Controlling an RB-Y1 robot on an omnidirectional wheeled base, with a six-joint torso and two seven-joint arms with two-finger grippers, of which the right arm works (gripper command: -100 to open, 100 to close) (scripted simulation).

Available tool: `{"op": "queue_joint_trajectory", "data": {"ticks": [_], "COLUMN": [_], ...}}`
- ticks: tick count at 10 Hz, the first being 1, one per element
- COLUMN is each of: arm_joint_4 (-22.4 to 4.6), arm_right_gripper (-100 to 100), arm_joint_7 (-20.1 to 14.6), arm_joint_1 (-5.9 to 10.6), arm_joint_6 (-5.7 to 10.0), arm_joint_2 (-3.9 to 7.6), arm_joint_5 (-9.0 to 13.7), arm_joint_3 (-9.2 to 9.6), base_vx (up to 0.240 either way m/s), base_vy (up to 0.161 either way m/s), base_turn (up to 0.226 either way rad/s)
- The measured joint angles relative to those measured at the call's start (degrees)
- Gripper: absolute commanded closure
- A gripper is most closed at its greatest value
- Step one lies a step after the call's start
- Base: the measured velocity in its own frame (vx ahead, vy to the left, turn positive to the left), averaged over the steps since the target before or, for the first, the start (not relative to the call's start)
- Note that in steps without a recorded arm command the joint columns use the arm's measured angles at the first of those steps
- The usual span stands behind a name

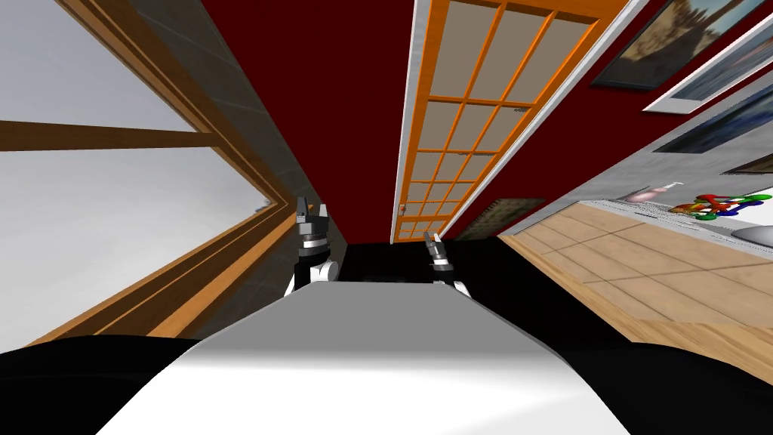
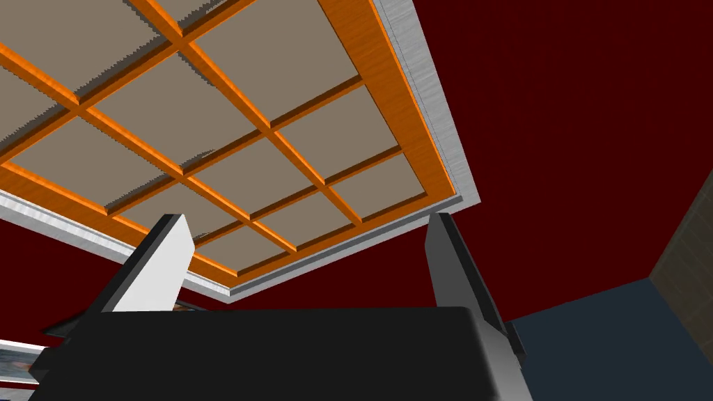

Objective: Pull the door open

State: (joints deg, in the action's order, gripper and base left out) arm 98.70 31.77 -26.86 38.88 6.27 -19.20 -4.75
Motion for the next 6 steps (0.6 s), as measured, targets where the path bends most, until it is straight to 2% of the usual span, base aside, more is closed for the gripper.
{"op": "queue_joint_trajectory", "data": {"ticks": [6], "arm_joint_4": [-7.6], "arm_right_gripper": [-100], "arm_joint_7": [6.2], "arm_joint_1": [0.78], "arm_joint_6": [3.99], "arm_joint_2": [-0.64], "arm_joint_5": [-3.7], "arm_joint_3": [-1.92], "base_vx": [0.140], "base_vy": [0.073], "base_turn": [-0.009]}}
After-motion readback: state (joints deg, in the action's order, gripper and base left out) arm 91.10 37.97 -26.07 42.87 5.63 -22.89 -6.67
